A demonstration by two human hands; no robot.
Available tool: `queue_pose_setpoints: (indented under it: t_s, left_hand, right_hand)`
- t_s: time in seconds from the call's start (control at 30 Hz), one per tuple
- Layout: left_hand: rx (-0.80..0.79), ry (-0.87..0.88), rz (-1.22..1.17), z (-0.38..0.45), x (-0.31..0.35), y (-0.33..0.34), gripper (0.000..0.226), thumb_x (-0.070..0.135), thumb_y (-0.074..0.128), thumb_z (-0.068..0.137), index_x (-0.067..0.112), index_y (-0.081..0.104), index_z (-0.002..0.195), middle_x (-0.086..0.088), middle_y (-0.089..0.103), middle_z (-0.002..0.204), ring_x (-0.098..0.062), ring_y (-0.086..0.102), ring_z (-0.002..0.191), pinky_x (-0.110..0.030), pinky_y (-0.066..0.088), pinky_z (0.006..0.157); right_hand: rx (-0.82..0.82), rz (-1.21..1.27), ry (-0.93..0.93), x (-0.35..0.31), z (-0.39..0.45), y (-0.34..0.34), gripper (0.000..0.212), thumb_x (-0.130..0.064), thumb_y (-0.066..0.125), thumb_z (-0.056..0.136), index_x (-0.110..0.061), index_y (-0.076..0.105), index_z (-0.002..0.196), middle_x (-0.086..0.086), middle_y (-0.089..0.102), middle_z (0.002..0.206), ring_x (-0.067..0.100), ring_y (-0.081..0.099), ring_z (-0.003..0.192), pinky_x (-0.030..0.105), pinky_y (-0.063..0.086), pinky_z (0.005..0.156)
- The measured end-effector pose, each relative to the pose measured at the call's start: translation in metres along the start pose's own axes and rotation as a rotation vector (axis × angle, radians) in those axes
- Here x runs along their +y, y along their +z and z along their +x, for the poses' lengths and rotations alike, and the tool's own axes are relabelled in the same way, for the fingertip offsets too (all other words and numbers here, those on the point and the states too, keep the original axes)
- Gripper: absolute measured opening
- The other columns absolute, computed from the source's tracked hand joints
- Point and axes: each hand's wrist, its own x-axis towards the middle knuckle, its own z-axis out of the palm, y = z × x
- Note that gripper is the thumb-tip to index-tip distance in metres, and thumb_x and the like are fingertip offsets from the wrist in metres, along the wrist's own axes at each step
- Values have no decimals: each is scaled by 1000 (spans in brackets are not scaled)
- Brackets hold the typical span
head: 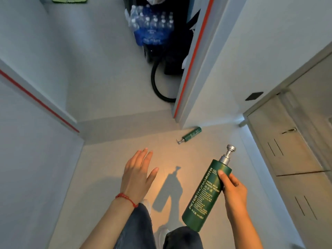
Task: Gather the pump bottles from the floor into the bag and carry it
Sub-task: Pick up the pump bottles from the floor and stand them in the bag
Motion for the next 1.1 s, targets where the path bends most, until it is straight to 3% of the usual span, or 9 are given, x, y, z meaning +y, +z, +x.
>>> queue_pose_setpoints:
  t_s: [0.4, 0.63, 0.8, 1.1]
  left_hand:
    - [-91, 152, 12, 110, 76, 14, 66, 52, 11, 94, 6, 53, 117, -18, 61, 119, -36, 57, 111, -50, 48, 86]
    - [-43, 26, -57, 162, 154, 51, 69, 54, 18, 91, 3, 54, 122, -19, 56, 126, -37, 51, 118, -49, 40, 95]
    - [57, -134, -135, 185, 200, 84, 64, 48, 27, 84, 6, 46, 129, -16, 47, 137, -34, 40, 128, -39, 25, 103]
    - [43, -269, -222, 251, 206, 152, 72, 56, 24, 83, 8, 44, 132, -14, 42, 141, -31, 34, 132, -38, 26, 105]
  right_hand:
    - [169, 101, -20, -40, 72, -58, 23, -20, 60, 83, -10, 61, 103, 3, 64, 86, 16, 60, 81, 26, 44, 64]
    - [51, 63, -34, -83, 166, -115, 19, -17, 63, 81, -11, 62, 100, 2, 66, 87, 14, 63, 80, 23, 45, 63]
    - [-116, -16, -53, -112, 233, -143, 16, -8, 63, 80, -10, 65, 96, 4, 69, 85, -2, 65, 64, 8, 47, 55]
    - [-168, -106, -5, -95, 338, -120, 13, -6, 65, 79, -12, 66, 91, 2, 68, 80, 0, 64, 61, 7, 47, 53]
